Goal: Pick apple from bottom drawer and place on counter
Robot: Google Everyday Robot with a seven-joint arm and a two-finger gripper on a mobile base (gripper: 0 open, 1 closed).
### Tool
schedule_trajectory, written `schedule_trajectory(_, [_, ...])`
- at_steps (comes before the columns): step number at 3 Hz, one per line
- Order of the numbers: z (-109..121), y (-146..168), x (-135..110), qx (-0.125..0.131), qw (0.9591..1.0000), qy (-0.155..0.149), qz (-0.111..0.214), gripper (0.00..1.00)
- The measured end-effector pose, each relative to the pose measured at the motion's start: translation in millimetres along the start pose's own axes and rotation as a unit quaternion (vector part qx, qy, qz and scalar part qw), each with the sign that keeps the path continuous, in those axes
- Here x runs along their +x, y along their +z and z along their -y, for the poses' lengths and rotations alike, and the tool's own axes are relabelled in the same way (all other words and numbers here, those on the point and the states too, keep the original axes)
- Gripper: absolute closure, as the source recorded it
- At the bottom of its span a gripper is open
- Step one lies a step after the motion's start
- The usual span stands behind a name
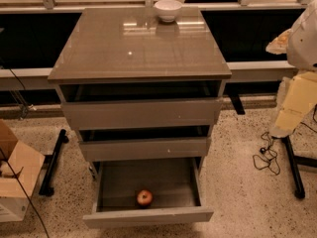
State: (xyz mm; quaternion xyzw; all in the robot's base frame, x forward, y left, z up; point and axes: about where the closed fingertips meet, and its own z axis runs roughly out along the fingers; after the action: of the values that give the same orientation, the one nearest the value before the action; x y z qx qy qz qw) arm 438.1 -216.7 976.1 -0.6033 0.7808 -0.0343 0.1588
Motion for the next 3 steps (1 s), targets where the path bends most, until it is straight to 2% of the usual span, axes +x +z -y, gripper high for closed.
schedule_trajectory(1, [0, 0, -1, 0.002, 1.0, 0.0, 0.004, 0.0])
schedule_trajectory(2, [-7, 20, -11, -0.009, 0.9992, 0.006, 0.038, 0.0])
schedule_trajectory(3, [-20, 62, -28, -0.036, 0.9949, 0.008, 0.093, 0.0])
